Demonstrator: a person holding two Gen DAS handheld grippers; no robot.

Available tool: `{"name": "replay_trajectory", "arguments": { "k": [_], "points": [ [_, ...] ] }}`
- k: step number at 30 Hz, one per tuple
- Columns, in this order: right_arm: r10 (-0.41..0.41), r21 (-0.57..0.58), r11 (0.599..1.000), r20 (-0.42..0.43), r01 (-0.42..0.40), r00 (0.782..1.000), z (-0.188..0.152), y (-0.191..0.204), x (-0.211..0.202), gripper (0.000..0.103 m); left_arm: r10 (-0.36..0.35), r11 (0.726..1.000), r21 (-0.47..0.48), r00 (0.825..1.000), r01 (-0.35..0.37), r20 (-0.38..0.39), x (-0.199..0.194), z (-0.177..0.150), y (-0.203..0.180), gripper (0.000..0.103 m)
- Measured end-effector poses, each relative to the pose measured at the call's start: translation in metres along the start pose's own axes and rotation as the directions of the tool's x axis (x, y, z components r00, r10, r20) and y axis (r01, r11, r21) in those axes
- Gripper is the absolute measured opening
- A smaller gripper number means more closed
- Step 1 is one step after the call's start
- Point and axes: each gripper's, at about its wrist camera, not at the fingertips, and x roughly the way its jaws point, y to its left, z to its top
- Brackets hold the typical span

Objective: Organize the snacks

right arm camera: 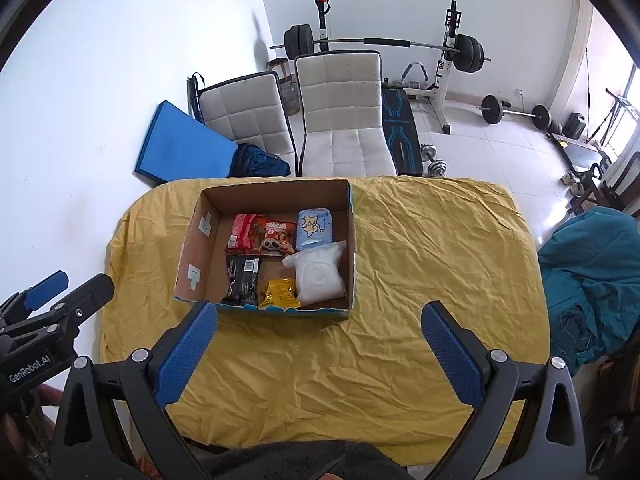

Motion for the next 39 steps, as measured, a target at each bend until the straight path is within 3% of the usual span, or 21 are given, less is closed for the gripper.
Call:
{"name": "replay_trajectory", "arguments": {
  "k": [5,39],
  "points": [
    [-0.006,-0.007,1.000,-0.009,0.006,1.000,-0.001,0.001,0.002,0.103,0.011,1.000,-0.007,1.000,-0.011,0.027,-0.007,-0.001,0.001,0.103],
    [-0.076,0.009,0.997,0.004,0.076,0.997,-0.012,-0.003,-0.006,0.103,0.037,0.999,0.008,0.999,-0.036,-0.005,-0.006,-0.012,-0.004,0.103]
  ]
}}
